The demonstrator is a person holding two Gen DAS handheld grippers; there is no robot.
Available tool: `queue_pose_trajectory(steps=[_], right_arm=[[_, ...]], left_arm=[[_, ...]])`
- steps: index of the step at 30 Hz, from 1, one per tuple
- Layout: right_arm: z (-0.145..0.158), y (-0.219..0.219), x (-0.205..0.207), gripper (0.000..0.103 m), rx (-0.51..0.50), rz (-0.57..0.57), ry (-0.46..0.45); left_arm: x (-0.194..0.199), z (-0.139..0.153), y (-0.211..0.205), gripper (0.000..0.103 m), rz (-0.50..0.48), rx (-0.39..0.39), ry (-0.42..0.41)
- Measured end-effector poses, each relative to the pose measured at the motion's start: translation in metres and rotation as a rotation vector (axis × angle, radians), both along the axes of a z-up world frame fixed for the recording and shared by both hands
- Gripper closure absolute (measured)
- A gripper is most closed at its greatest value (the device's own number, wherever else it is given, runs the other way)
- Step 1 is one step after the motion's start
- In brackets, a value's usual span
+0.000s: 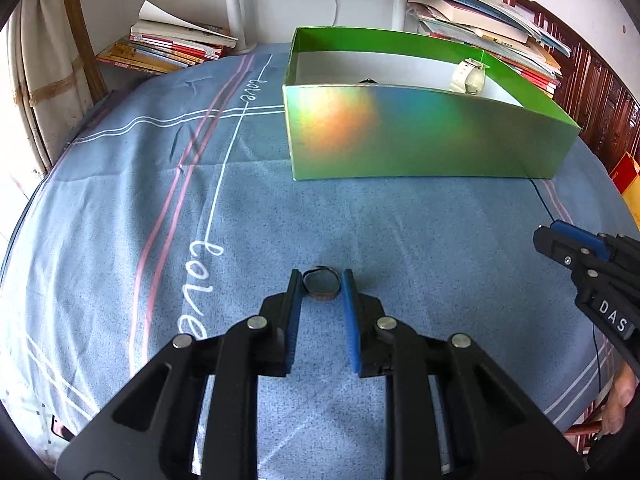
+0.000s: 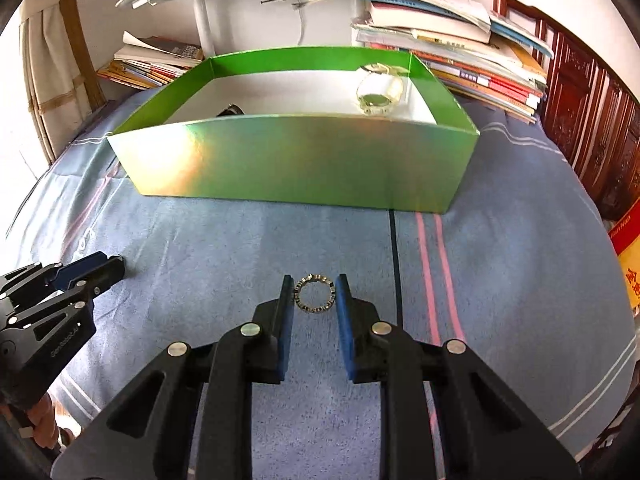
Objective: Organize jewelry
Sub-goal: 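Grasp the bronze ring with the left gripper while the right gripper grasps the silver stone ring, then carry both rings into the green box and open both grippers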
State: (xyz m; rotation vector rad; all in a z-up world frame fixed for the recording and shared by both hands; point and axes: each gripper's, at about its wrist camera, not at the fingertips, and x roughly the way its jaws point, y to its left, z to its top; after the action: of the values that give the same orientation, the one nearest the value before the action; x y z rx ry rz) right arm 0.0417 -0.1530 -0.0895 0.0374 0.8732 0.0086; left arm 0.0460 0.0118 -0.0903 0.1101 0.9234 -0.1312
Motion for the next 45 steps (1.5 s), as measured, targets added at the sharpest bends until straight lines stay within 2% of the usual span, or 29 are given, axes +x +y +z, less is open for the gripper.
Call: queue_pose_trajectory(steps=[45], right_arm=[[-0.0008, 0.0009, -0.0007, 0.082, -0.008, -0.024, 0.005]], left_arm=[[0.0005, 0.0022, -0.003, 0.083, -0.004, -0.002, -0.005]])
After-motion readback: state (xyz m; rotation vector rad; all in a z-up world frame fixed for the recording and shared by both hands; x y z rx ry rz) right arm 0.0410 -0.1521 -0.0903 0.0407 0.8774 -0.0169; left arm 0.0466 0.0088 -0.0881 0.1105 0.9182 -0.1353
